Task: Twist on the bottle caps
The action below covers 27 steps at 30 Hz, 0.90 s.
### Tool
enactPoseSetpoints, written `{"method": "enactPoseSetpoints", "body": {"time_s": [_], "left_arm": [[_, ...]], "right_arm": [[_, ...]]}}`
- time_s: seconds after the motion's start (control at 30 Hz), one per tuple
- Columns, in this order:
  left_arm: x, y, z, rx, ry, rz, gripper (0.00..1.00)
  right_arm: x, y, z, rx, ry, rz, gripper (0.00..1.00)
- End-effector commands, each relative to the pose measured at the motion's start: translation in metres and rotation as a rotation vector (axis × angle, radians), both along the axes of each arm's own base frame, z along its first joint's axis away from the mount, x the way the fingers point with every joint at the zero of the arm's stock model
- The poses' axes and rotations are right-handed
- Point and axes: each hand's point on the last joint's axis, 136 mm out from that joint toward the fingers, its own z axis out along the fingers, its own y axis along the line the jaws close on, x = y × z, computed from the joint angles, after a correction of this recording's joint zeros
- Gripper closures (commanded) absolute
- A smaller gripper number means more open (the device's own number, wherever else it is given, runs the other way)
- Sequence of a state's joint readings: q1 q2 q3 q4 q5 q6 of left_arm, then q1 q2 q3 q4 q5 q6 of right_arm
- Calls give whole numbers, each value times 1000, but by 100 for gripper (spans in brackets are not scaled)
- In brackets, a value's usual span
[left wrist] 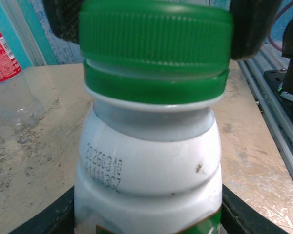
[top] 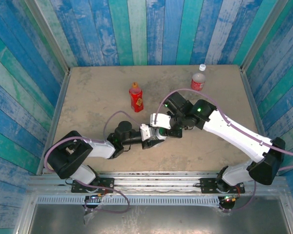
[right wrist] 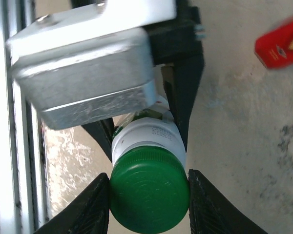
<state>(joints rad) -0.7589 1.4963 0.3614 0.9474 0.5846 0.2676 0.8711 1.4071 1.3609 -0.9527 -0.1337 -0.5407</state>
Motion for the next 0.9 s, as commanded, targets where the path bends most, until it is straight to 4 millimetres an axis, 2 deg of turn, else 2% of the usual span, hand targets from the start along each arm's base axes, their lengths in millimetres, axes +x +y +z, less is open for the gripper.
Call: {"method": "enactPoseSetpoints", "body": {"time_s": [0.0,0.13,0.17,0.23,0.3,0.37,0.43,0.53,0.6,0.73,0.87], "left_arm": [[9,-6,13,-30,-10,19,45],[15,-3,11,-16,-10,47,44],[15,-3,12,-19,-12,46,44],[14,-4,11,-15,-8,43,45],[13,-3,10,-11,-5,39,44],[12,-2,8,-4,-2,38,44],[11,0,5,3,5,40,45],[8,3,2,7,9,39,44],[5,5,1,9,12,34,44],[-2,6,-1,16,14,5,44],[-2,7,-1,22,8,4,44]], "right_arm": [[31,-2,6,122,27,-436,91],[36,-9,-8,226,188,-847,93],[34,-9,-11,238,231,-901,91],[32,-10,-13,252,259,-951,89],[33,-10,-9,251,241,-919,85],[31,-10,-2,243,204,-840,75],[30,-11,10,229,136,-719,59],[16,-10,25,186,44,-434,45],[1,-8,35,170,-9,-214,41],[-25,-6,40,170,-113,119,43],[-20,-6,39,114,-189,226,44]]}}
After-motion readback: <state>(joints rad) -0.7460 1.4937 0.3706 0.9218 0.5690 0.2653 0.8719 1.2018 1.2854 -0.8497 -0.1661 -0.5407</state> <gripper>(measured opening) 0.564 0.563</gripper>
